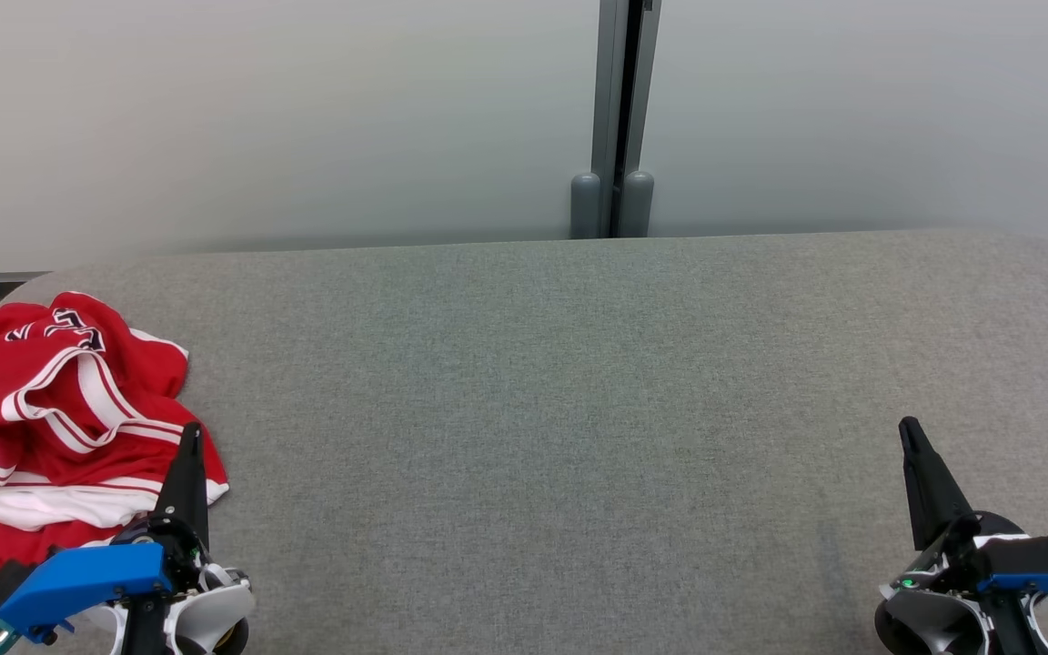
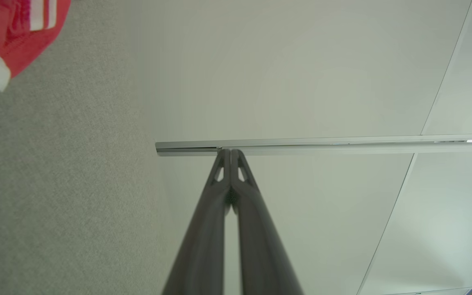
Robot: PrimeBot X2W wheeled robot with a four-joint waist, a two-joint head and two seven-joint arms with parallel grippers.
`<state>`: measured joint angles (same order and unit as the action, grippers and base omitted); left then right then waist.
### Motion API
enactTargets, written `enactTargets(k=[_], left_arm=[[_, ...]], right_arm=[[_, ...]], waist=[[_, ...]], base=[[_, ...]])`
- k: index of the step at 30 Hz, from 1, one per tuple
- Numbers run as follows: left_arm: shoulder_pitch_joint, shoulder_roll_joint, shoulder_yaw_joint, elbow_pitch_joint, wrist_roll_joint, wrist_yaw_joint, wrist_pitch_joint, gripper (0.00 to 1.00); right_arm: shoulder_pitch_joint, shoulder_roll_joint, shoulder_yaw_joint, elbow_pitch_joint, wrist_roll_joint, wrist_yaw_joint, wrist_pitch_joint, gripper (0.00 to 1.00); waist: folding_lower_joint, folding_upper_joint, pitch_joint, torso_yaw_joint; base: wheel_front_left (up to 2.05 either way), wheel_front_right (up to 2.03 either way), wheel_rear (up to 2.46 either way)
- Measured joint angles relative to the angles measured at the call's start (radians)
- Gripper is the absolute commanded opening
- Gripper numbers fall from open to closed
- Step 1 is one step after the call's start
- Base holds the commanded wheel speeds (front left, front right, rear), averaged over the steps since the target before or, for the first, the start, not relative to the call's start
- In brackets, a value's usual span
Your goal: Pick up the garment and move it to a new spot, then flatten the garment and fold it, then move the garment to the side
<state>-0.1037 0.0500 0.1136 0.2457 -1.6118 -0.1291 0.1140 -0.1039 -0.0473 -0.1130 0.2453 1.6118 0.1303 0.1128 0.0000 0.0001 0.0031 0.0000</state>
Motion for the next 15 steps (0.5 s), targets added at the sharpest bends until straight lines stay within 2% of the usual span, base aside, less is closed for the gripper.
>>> enactTargets(k=[2, 3, 9, 15], left_arm=[[0.000, 0.000, 0.000, 0.000, 0.000, 0.000, 0.000, 0.00], [0.000, 0.000, 0.000, 0.000, 0.000, 0.000, 0.000, 1.00], [0.054, -0.011, -0.003, 0.045, 0.000, 0.001, -0.004, 1.00], [0.060, -0.011, -0.026, 0.038, 0.032, 0.007, -0.034, 1.00]], right_arm=[[0.000, 0.000, 0.000, 0.000, 0.000, 0.000, 0.000, 0.00], [0.000, 0.000, 0.000, 0.000, 0.000, 0.000, 0.000, 1.00], [0.044, 0.007, 0.007, 0.044, 0.000, -0.002, -0.003, 1.00], [0.049, 0.007, 0.026, 0.037, -0.023, -0.002, -0.031, 1.00]], waist=[[0.0000, 0.0000, 0.000, 0.000], [0.0000, 0.0000, 0.000, 0.000], [0.0000, 0.0000, 0.000, 0.000], [0.0001, 0.0000, 0.000, 0.000]], base=[[0.00, 0.00, 0.00], [0.00, 0.00, 0.00], [0.00, 0.00, 0.00], [0.00, 0.00, 0.00]])
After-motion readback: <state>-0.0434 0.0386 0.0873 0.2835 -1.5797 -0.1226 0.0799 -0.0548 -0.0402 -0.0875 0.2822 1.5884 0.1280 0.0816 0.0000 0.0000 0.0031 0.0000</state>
